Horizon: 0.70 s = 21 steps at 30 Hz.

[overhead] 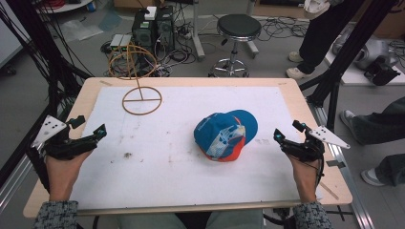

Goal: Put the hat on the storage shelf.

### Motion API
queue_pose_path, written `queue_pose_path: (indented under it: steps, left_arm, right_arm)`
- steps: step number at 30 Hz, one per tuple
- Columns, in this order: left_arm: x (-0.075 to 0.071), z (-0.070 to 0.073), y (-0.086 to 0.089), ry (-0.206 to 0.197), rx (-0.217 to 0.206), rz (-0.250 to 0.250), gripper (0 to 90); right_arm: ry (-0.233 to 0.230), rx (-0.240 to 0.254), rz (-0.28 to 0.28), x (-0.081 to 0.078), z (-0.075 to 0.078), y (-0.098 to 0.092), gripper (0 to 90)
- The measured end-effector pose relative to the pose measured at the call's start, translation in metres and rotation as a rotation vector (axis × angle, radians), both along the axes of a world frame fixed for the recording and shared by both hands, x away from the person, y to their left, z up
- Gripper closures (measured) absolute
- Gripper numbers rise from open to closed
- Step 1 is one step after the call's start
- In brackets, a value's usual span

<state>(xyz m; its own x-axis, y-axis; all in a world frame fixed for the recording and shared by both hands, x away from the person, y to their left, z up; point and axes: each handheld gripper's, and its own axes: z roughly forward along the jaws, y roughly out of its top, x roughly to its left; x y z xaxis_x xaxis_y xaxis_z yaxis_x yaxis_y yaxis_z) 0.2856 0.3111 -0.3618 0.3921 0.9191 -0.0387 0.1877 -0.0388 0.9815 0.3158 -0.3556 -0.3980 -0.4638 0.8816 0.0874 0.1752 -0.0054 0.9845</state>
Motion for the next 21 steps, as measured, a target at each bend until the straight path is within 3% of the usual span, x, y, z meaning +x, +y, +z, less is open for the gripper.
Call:
queue_pose_path:
  steps: [21]
  left_arm:
    - [-0.0025,0.0016,0.0005,-0.001,0.006,0.006,17.9]
  right_arm:
    - [0.001,-0.028,0.021,0.0016,0.0014,0.0052,12.3]
